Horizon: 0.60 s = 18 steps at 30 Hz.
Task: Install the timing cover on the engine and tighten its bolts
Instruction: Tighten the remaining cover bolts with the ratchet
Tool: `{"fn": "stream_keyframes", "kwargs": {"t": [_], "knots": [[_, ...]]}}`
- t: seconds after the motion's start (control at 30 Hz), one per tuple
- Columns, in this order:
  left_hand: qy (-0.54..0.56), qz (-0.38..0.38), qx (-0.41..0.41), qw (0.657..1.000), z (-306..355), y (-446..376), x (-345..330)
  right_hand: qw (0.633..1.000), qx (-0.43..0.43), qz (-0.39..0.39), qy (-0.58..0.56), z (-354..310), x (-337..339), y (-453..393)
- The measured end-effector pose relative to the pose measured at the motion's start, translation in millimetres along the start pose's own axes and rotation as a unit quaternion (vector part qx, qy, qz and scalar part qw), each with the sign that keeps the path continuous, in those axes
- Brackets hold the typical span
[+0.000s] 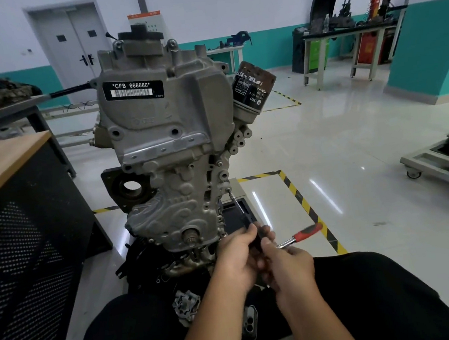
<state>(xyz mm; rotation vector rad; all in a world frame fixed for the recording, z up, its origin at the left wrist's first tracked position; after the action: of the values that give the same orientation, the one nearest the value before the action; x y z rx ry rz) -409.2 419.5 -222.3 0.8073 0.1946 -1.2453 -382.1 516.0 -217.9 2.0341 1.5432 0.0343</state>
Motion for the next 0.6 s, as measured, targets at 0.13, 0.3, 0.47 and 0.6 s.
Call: {"fn": "stream_keyframes", "kwargs": {"t": [0.13,0.3,0.47,0.6], "knots": [[-0.004,0.024,-0.029,0.999,-1.5,-2.2,-1.2,0.997,0.078,0.024,0.004,0.4,-5.8,-0.5],[-0.007,-0.007,0.014,1.0,-3.4,3.0,-1.0,0.997,-0.022,0.015,-0.076,-2.3,-3.1,4.3],[-0.043,0.042,-0.047,0.997,-3.9,2.8,2.3,0.989,0.088,0.066,0.096,-7.1,0.4,2.7],[0.007,-0.005,0.031,0.999,-5.9,6.0,-2.0,0.992,0.092,0.059,0.062,-2.8,-0.5,3.7]]}}
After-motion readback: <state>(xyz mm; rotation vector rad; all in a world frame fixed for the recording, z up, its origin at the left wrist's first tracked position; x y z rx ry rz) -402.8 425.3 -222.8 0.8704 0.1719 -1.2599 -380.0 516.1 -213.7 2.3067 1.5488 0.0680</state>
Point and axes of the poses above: each hand's wrist, its own y-axis away from the middle knuckle, its own x-axis out of the back of the hand, z = x × y, the point moved 3 cm from there along -y, towards the middle knuckle
